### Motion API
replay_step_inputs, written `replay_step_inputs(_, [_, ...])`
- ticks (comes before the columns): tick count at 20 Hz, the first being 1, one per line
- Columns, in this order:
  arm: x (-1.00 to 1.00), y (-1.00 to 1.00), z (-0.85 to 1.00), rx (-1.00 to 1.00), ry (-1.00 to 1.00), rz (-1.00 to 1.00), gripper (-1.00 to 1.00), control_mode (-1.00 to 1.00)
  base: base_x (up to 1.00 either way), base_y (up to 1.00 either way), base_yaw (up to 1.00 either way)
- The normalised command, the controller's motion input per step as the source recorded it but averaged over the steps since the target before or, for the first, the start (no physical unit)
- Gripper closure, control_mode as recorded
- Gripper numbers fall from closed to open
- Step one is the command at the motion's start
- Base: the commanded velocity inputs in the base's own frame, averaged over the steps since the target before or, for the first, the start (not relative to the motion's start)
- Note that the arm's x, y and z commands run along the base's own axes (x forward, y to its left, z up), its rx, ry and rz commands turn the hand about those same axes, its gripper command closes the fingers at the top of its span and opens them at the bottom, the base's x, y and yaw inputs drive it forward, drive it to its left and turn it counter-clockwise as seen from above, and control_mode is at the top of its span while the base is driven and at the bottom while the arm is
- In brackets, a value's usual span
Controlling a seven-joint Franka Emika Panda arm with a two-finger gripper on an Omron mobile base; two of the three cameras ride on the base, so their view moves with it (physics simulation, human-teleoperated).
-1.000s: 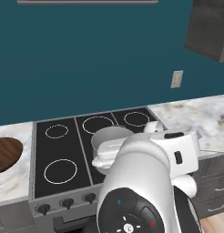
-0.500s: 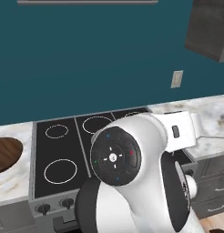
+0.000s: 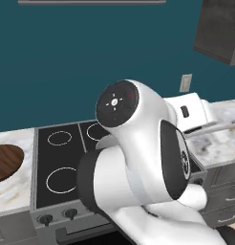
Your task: Open the cabinet and move the ladle to the pot. Then close the cabinet.
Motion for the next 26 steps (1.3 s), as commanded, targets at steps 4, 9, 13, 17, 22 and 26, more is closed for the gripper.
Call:
replay_step_inputs(4, [0.00, -0.16, -0.11, 0.03, 0.28, -0.01, 1.00, -1.00, 0.00, 0.00, 0.00])
replay_step_inputs(9, [0.00, -0.03, -0.27, 0.10, 0.16, 0.00, 1.00, -1.00, 0.00, 0.00, 0.00])
replay_step_inputs(13, [0.04, 0.00, -0.29, 0.12, 0.03, 0.06, 1.00, -1.00, 0.00, 0.00, 0.00])
replay_step_inputs(17, [0.13, -0.05, -0.07, 0.09, 0.00, 0.09, 1.00, -1.00, 0.00, 0.00, 0.00])
replay_step_inputs(22, [0.31, -0.02, 0.00, 0.02, -0.10, 0.22, 1.00, -1.00, 0.00, 0.00, 0.00])
replay_step_inputs(26, [0.21, -0.01, -0.02, 0.00, -0.18, 0.39, 1.00, -1.00, 0.00, 0.00, 0.00])
